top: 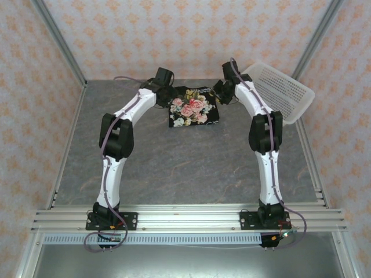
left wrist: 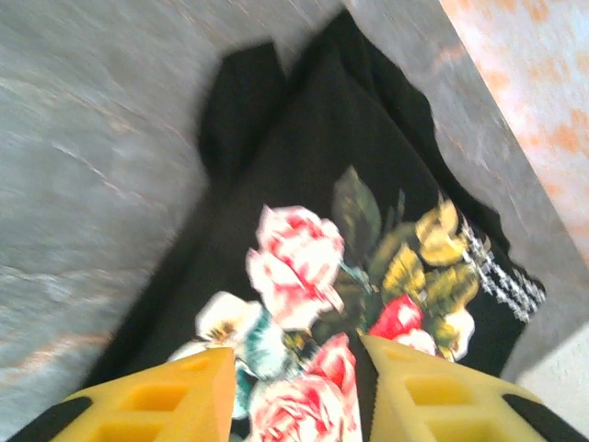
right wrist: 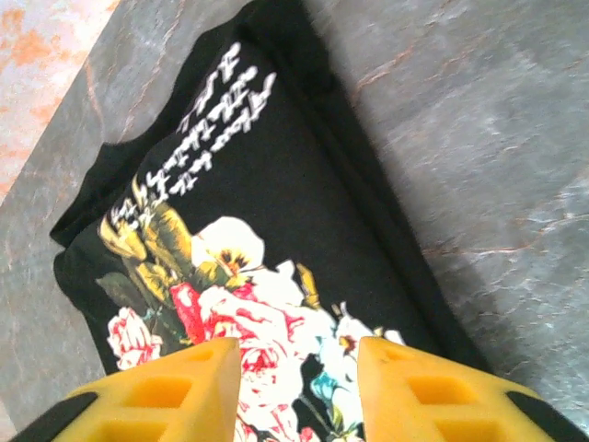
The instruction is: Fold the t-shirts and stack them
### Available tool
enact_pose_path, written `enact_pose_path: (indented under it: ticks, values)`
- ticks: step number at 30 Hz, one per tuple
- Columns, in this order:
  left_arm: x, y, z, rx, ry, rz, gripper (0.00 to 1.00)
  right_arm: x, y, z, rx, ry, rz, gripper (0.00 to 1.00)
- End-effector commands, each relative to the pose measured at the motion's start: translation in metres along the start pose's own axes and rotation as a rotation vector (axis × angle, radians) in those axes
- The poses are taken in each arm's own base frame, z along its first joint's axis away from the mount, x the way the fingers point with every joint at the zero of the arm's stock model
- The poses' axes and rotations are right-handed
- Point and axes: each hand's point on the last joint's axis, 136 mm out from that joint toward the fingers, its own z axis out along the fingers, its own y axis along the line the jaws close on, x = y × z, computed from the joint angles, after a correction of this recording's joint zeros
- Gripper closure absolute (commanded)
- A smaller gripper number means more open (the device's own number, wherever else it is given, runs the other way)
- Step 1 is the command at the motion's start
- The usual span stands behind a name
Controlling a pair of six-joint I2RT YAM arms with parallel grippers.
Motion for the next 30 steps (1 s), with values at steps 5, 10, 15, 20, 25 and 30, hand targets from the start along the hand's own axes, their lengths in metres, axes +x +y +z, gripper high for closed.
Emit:
enact_pose_path:
  ticks: [5,10,15,20,25,30]
  values:
    - [0.038,0.029,0.047,-0.124,0.104,0.048,0.67,0.050,-0.018,0.050,0.086,0.113,-0.014,0.74]
    - [0.061,0.062,0.045,-0.188,0.144,0.068,0.69,0.076,-0.046,0.054,0.165,0.169,-0.008,0.74]
    - [0.099,0.095,0.015,-0.243,0.201,0.109,0.71,0.122,-0.071,0.031,0.239,0.239,-0.019,0.74]
    - [0.162,0.141,-0.042,-0.278,0.280,0.147,0.73,0.197,-0.112,-0.014,0.330,0.301,-0.082,0.74]
    - [0.159,0.151,-0.118,-0.228,0.187,0.178,0.56,0.258,-0.135,-0.068,0.325,0.323,-0.134,0.68]
    - [0.115,0.162,-0.134,-0.228,0.124,0.163,0.34,0.253,-0.136,-0.090,0.301,0.272,-0.184,0.57]
